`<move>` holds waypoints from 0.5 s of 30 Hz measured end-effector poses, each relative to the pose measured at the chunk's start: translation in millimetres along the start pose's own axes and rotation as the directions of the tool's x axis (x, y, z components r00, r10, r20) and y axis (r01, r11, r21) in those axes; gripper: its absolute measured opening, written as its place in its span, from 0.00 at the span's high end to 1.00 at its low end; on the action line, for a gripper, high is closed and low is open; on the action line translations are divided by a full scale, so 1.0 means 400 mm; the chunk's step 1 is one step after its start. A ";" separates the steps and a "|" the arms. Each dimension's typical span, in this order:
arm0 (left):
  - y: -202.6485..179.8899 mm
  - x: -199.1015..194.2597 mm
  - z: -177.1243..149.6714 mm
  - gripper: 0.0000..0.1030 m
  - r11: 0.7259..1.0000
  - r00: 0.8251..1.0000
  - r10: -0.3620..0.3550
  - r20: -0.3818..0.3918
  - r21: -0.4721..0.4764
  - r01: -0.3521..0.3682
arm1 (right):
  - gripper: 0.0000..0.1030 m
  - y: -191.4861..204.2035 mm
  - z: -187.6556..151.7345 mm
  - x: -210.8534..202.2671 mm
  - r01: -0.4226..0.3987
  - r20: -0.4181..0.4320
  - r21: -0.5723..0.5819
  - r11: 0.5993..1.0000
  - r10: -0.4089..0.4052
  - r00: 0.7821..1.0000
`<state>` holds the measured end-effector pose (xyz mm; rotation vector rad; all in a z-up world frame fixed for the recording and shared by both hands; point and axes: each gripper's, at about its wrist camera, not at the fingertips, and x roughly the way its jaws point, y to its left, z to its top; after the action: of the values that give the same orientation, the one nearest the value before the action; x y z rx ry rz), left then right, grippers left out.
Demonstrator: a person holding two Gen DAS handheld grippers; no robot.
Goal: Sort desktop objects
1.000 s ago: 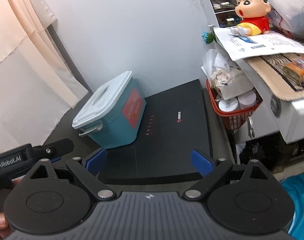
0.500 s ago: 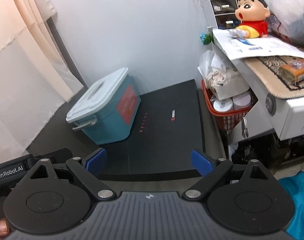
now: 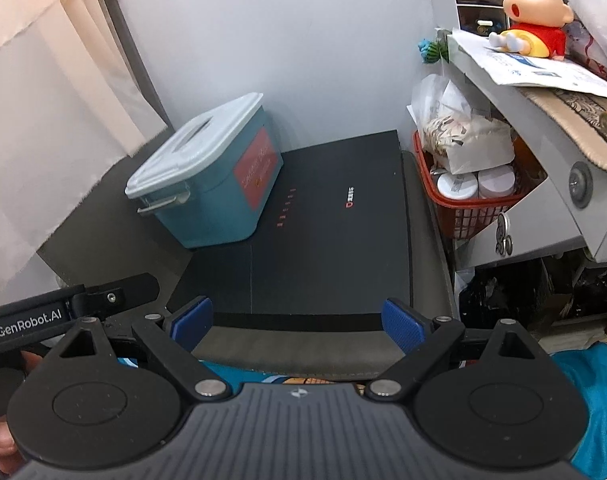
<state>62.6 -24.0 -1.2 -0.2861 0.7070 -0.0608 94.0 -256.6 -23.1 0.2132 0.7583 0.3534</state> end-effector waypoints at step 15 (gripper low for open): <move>0.014 0.007 -0.006 0.38 1.000 0.999 -0.009 -0.034 0.018 0.010 | 0.08 0.010 -0.009 0.021 0.018 -0.040 -0.028 0.999 -0.019 0.999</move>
<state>62.7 -19.6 -6.3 -0.2715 0.7390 -0.0810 96.1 -249.3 -29.5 0.1737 0.7940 0.3507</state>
